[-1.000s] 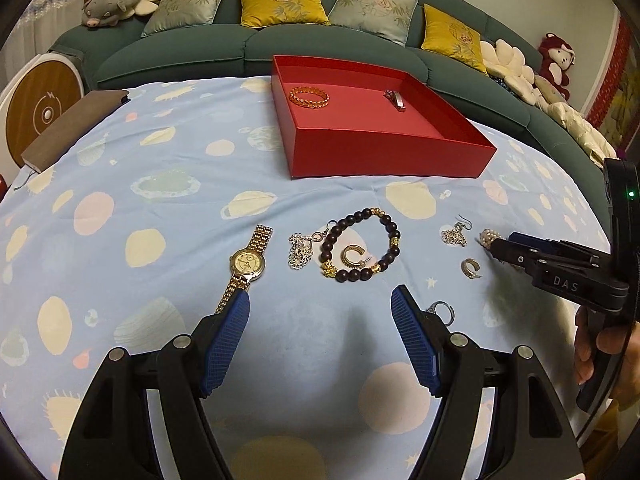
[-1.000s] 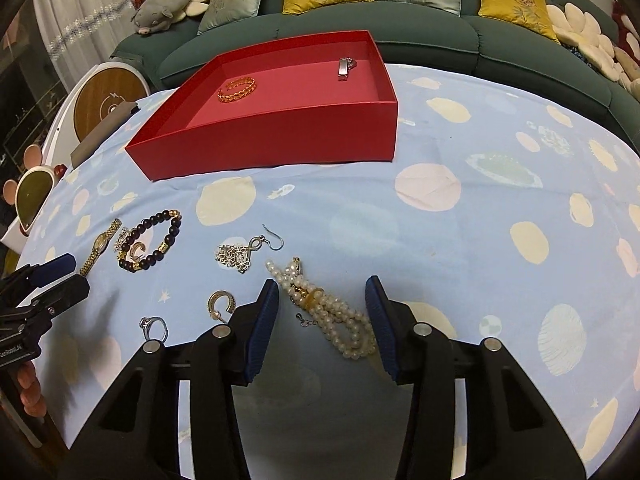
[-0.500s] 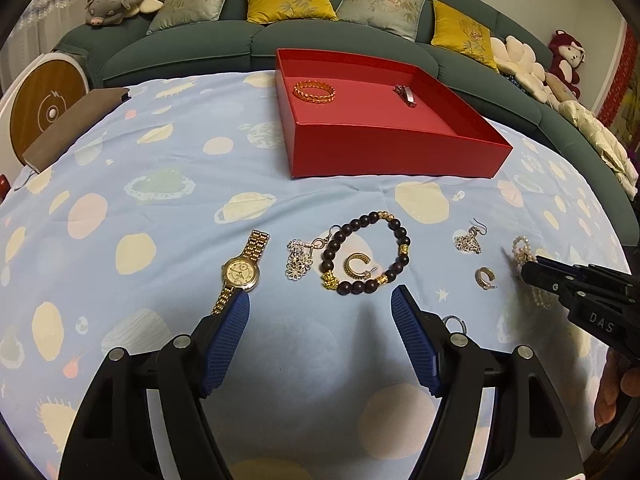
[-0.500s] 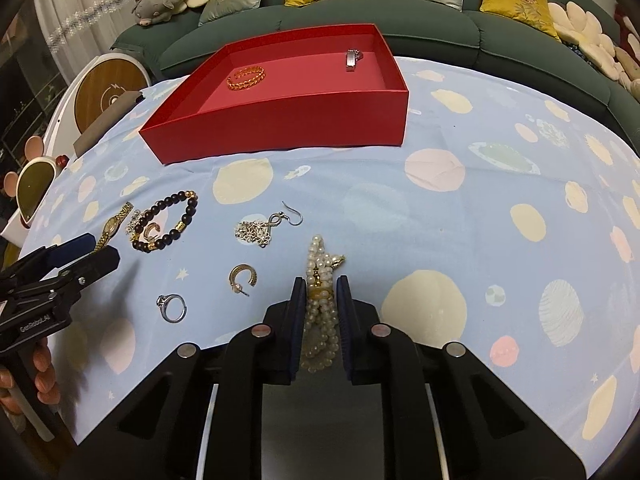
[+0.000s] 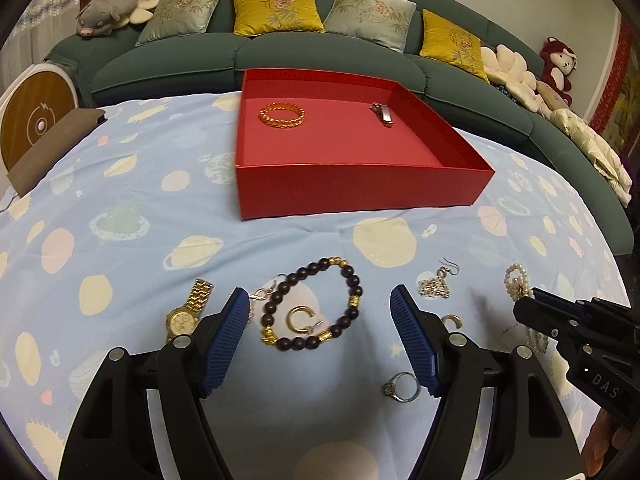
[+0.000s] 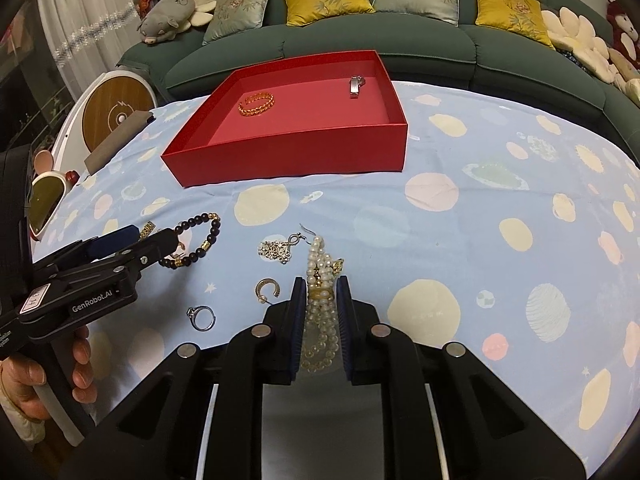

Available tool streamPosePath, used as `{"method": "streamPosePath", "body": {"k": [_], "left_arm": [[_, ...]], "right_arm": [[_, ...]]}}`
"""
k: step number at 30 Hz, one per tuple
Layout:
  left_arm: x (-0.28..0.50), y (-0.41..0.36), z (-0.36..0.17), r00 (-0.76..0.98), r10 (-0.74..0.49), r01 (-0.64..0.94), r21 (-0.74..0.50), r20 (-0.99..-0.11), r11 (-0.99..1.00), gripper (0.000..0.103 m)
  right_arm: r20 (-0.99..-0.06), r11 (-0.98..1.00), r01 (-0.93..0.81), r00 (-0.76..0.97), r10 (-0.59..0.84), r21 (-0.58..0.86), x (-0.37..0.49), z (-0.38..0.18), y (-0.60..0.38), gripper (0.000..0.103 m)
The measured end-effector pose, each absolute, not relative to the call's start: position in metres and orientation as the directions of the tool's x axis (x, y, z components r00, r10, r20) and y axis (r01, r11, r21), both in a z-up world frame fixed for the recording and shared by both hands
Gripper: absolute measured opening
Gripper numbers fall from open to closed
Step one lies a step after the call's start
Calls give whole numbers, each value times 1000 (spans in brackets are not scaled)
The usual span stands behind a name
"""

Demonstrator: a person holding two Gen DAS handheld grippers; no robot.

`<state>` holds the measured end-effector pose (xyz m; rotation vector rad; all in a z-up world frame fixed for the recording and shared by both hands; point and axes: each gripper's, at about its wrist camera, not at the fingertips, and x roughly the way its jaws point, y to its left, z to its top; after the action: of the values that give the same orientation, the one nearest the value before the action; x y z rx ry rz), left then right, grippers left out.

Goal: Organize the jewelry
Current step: 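Close the left tool on the dark bead bracelet while the right tool holds the pearls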

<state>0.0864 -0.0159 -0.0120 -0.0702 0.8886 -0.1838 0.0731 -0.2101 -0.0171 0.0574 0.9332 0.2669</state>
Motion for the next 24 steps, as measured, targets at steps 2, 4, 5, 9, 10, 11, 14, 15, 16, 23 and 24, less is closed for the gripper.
{"method": "streamPosePath", "body": {"k": [2,4,5,9,10,11,14,15,16,23,24], "left_arm": [[87,-27,-15,614,-191,159,-117,-766,980,65],[91,-36,-20,604,-191,185,-97,-773,978,53],[93,-39,-23,598,-191,191,-93,-778,977,51],[100,-45,-35,581,-178,196,-76,-795,978,35],[100,-46,-35,594,-166,195,-59,-787,979,31],[100,-47,-36,598,-156,198,-43,-786,979,29],[99,-48,-36,609,-149,205,-27,-779,978,10],[99,-48,-37,608,-153,210,-28,-779,977,5],[99,-48,-36,607,-159,213,-33,-778,976,5],[93,-44,-26,626,-172,215,-43,-760,976,5],[91,-42,-22,630,-180,214,-55,-756,975,5]], "right_arm": [[-785,965,-203,564,255,168,72,-16,-211,15],[-785,965,-200,564,256,171,71,-16,-213,15],[-785,965,-198,564,256,173,71,-16,-214,15],[-786,965,-192,562,258,179,69,-16,-218,15],[-786,965,-191,562,258,180,69,-16,-219,15],[-785,965,-190,563,257,180,68,-16,-220,15],[-785,966,-186,563,257,183,68,-16,-222,15],[-786,966,-184,563,257,184,69,-16,-223,15],[-786,966,-183,563,257,185,69,-17,-224,15],[-778,965,-184,571,261,188,69,-15,-223,15],[-776,964,-184,573,263,191,69,-14,-223,15]]}}
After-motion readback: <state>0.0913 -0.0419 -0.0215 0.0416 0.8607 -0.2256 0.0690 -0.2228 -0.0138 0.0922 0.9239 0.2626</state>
